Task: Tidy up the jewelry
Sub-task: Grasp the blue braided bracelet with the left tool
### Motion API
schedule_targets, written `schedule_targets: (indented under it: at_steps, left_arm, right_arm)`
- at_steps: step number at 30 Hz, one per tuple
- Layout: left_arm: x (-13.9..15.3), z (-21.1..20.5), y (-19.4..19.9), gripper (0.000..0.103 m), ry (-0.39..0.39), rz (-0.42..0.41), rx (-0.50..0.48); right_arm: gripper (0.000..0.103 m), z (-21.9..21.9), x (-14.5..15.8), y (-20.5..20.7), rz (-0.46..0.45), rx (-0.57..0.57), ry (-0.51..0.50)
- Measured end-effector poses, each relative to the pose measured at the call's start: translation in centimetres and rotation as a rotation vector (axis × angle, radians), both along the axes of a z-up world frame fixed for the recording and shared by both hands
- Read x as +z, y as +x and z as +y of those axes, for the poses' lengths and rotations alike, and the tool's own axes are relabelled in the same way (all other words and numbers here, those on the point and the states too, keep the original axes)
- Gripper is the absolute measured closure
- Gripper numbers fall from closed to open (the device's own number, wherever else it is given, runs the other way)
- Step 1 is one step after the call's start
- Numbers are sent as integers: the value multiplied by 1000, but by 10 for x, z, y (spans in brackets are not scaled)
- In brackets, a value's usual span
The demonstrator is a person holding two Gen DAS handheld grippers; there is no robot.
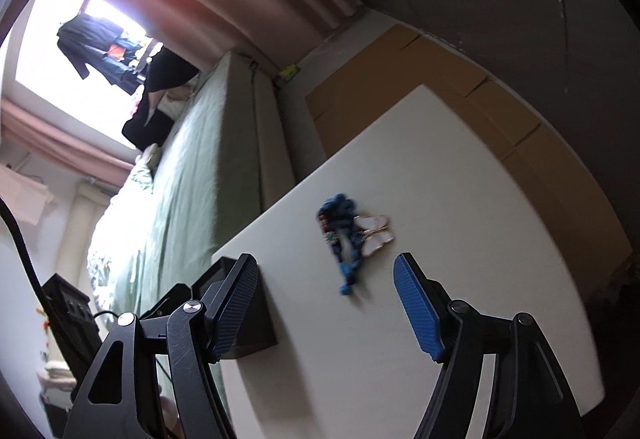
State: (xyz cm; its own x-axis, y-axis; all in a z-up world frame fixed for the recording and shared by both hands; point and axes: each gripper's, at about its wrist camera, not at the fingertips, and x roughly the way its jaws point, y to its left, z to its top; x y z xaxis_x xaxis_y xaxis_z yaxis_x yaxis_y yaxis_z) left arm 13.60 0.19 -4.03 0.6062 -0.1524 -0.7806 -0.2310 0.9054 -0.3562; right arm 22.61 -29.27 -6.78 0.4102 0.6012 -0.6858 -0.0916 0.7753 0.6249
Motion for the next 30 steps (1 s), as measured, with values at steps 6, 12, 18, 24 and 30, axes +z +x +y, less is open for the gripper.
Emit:
schedule_targets:
  at_steps: [6,12,18,24,30]
  left_arm:
    - [-4,-33,24,45,32,50,-68]
    - [-9,-56,49,45,64,100,-105]
    - [-22,-77,69,45,121,153,-149]
    - [-34,-90,87,32,174,192,-166]
    - [-45,-91,103,32,189,221,-118]
  right_arm:
    - [32,-19,-12,13,68,-37,-12]
    - [32,-32,-17,19,92,-49,-27]
    - [32,-39,-28,25,129,-43,-46]
    - [13,-45,-37,30,170,-45,-67]
    - [13,-53,-51,37,227,-46,-75]
